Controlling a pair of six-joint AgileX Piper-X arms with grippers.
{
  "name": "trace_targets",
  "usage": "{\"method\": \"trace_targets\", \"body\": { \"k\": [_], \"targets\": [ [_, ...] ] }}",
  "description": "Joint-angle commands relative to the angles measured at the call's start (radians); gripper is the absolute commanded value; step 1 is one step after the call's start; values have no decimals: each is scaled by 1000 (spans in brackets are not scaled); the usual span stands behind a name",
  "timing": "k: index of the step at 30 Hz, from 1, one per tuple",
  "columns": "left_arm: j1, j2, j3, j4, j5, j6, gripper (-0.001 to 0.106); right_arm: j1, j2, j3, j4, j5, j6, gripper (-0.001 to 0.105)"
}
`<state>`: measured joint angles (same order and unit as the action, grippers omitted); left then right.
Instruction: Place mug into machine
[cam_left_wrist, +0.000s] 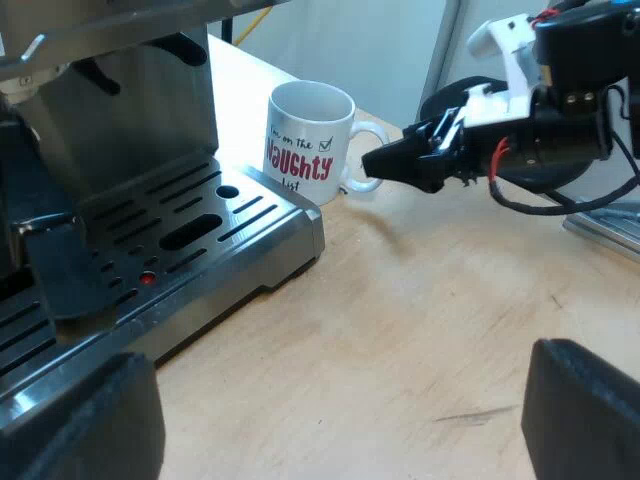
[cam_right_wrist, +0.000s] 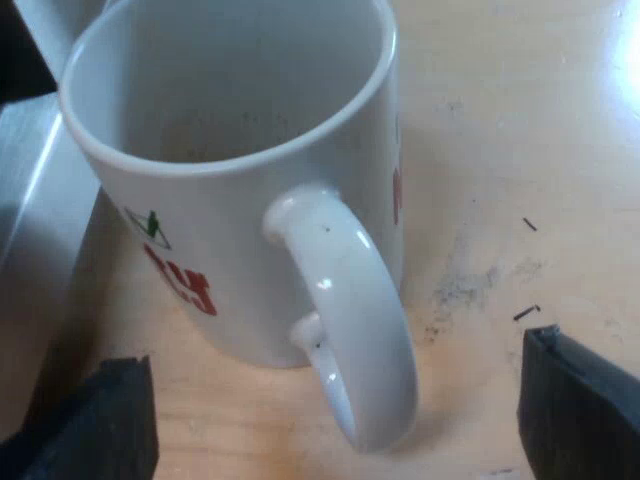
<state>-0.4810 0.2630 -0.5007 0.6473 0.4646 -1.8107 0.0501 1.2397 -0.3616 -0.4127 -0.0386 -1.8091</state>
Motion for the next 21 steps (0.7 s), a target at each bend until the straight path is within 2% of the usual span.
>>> {"method": "trace_targets", "body": {
  "k": [1,10,13,15,16,21],
  "targets": [
    [-4,2,-5,-2,4,-2,79,0,37,-27,-26,-3,-12,83],
    [-4,2,-5,-2,4,-2,79,0,145,-112,-32,-34,-12,83],
    [-4,2,-5,-2,4,-2,79,0,154,-113,-31,-46,-12,79],
    [-4,2,-5,-2,4,-2,79,0,154,-113,-19,-48,-12,70],
    [-4,2,-5,-2,4,-2,79,0,154,-113,-17,-48,-12,62],
    [-4,2,-5,-2,4,-2,79,0,154,-113,-18,-48,-12,35]
  ]
}}
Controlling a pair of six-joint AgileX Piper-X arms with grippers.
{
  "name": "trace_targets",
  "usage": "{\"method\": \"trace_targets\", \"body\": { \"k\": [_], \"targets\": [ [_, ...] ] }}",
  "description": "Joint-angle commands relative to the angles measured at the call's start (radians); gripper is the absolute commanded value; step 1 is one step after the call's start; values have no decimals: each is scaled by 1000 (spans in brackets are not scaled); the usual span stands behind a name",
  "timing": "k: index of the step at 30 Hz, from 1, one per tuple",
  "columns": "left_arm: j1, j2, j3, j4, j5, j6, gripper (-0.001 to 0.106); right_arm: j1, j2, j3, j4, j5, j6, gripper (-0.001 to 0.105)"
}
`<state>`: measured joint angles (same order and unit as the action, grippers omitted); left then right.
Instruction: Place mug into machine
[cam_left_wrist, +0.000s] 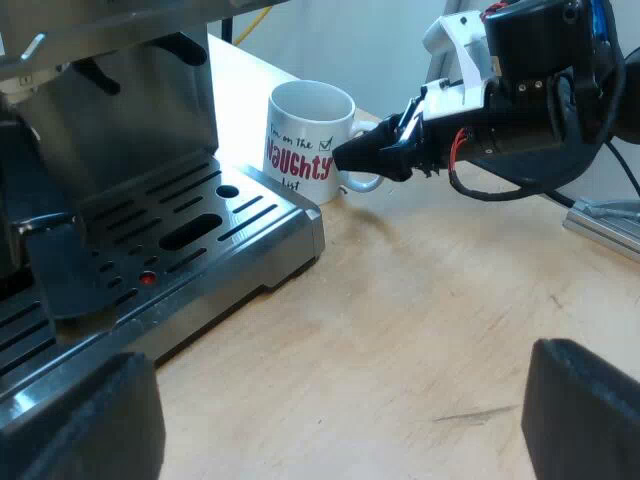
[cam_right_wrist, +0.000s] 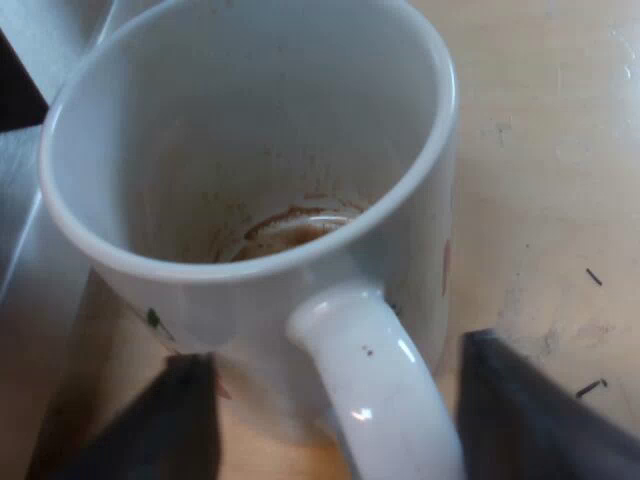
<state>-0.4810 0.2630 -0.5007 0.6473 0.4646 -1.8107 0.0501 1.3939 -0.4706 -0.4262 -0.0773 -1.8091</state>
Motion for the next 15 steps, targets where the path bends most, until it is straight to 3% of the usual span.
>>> {"method": "trace_targets", "body": {
  "k": [1,7,9,15],
  "targets": [
    [-4,2,-5,-2,4,-2,79,0,0,-4,-4,-9,-12,28],
    [-4,2,0,-2,4,-2,79,5,-3,-4,-4,-17,13,0],
    [-4,2,9,-2,4,-2,79,15,-10,-4,-4,-17,41,0],
    [-4,2,25,-2,4,-2,79,60,-43,-4,5,-2,32,0]
  ]
}}
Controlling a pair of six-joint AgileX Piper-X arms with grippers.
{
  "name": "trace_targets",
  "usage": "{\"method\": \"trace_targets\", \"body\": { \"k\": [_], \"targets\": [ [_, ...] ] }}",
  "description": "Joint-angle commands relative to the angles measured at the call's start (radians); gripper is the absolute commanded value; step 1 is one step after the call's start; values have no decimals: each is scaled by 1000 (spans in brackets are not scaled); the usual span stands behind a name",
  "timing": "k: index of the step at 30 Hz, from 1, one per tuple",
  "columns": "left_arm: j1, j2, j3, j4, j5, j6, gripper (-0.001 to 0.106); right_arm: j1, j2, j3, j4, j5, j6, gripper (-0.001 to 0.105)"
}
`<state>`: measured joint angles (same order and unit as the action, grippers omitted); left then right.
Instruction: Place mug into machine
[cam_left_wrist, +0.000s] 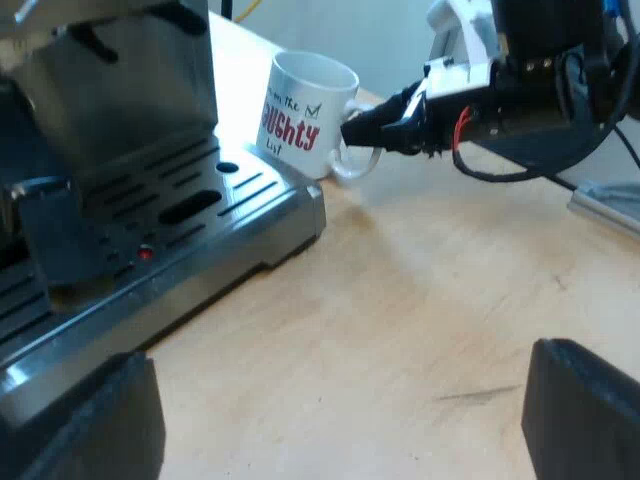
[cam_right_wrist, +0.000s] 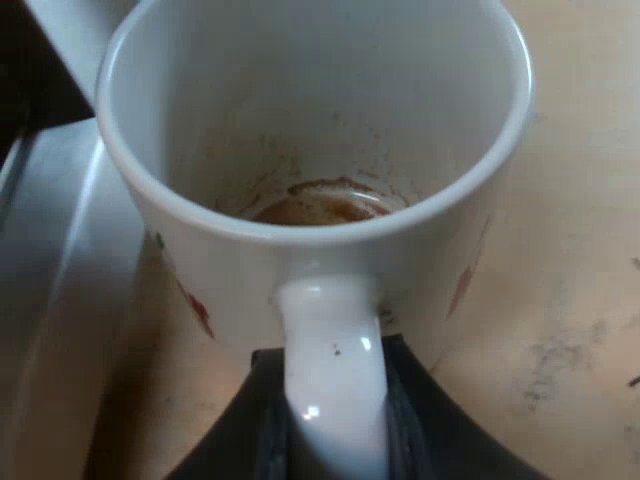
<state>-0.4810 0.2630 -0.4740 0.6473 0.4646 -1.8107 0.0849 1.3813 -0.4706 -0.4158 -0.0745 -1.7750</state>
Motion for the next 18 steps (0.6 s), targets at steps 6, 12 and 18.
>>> {"method": "trace_targets", "body": {
  "k": [6,12,18],
  "targets": [
    [-4,2,-2,-2,4,-2,79,65,-85,-4,74,87,-19,0],
    [-4,2,-2,-2,6,-2,79,120,-229,-4,212,174,-109,0],
    [-4,2,-40,-2,27,-2,79,140,-379,-4,330,225,-111,0]
  ]
}}
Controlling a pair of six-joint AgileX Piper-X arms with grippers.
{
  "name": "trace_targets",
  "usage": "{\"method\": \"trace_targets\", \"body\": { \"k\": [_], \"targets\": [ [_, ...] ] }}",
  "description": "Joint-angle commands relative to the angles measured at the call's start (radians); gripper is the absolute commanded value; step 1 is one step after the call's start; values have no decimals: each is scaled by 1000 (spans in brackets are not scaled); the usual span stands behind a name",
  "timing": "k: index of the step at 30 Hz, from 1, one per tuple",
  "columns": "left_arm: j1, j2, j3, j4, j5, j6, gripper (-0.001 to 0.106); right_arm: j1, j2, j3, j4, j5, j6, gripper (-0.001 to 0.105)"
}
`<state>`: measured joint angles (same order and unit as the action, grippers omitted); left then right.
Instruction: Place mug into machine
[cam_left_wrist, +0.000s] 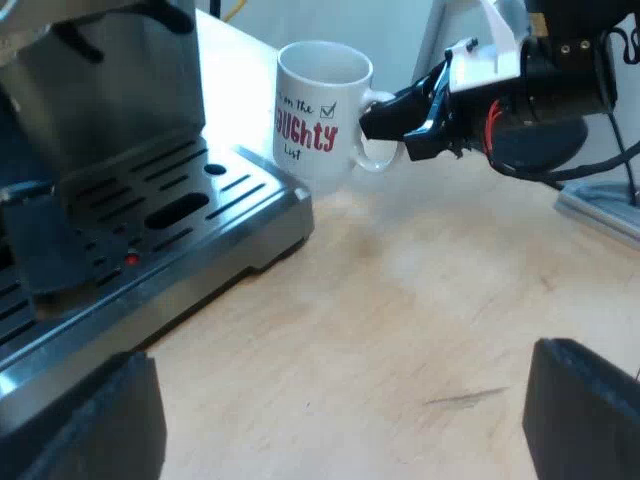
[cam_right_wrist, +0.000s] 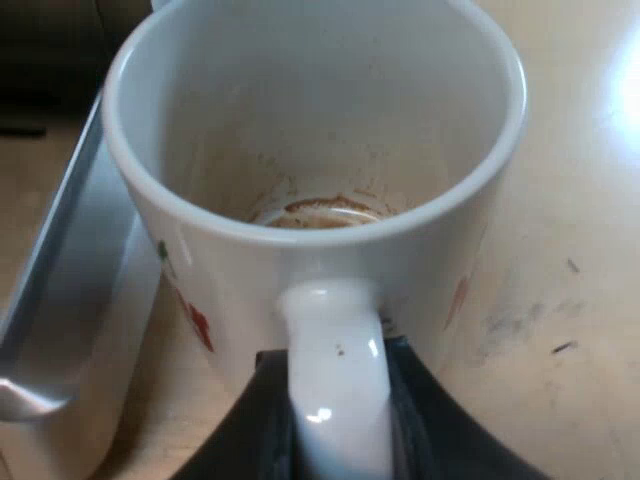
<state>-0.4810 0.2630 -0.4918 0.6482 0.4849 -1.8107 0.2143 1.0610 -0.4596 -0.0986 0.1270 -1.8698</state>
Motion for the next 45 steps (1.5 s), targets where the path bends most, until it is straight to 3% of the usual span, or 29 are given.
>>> {"method": "trace_targets", "body": {
  "k": [1,12,21,28,33,37,45],
  "targets": [
    [-4,2,-30,-3,7,-2,79,13,-79,-15,26,30,-18,0],
    [-4,2,-56,-3,7,-2,79,179,-430,-29,357,34,-19,0],
    [-4,0,-81,-3,7,-2,79,377,-565,-112,605,86,-11,0],
    [-4,0,-81,-3,-3,-2,79,525,-567,-154,632,99,-11,0],
    [-4,0,-81,-3,-44,-2,79,609,-538,-154,630,182,96,0],
    [-4,0,-81,-3,-73,22,79,630,-489,-154,607,183,105,0],
    [-4,0,-81,0,-113,44,79,630,-318,-154,349,179,105,0]
  ]
}}
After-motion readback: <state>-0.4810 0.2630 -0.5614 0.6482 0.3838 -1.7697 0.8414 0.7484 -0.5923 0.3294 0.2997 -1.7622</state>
